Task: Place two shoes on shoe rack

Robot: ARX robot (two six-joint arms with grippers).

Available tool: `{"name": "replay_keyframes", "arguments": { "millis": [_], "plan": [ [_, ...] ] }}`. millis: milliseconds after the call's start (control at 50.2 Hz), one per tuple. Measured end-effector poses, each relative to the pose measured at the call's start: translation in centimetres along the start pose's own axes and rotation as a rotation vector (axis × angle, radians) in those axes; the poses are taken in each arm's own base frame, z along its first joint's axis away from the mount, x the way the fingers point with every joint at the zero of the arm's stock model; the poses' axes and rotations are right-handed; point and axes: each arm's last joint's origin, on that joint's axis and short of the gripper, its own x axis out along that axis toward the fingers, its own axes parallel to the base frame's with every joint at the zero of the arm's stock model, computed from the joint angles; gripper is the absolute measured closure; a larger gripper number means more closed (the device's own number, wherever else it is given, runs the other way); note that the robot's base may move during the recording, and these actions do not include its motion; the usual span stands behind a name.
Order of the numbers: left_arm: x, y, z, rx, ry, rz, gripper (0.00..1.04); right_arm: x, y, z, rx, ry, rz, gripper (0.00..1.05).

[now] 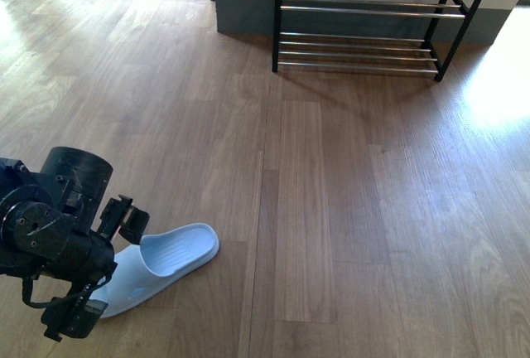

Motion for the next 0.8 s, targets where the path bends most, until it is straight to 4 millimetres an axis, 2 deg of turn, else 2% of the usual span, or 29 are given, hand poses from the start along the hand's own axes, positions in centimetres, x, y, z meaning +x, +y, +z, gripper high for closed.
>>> {"name": "replay_keyframes", "arguments": {
  "millis": [179, 498, 797],
  "plan": [
    [2.3, 0.9, 0.4, -0.020, 0.002, 0.050, 0.09, 0.0, 0.0, 0.0, 0.000, 0.000, 0.000, 1.03],
    [4.1, 0.2, 0.7, -0.016, -0.005, 0.048, 0.09, 0.0, 0.0, 0.0, 0.000, 0.000, 0.000, 1.03],
    [5.4, -0.2, 0.1, 0.032, 0.007, 0.034, 0.09, 0.0, 0.0, 0.0, 0.000, 0.000, 0.000, 1.03]
  ]
}}
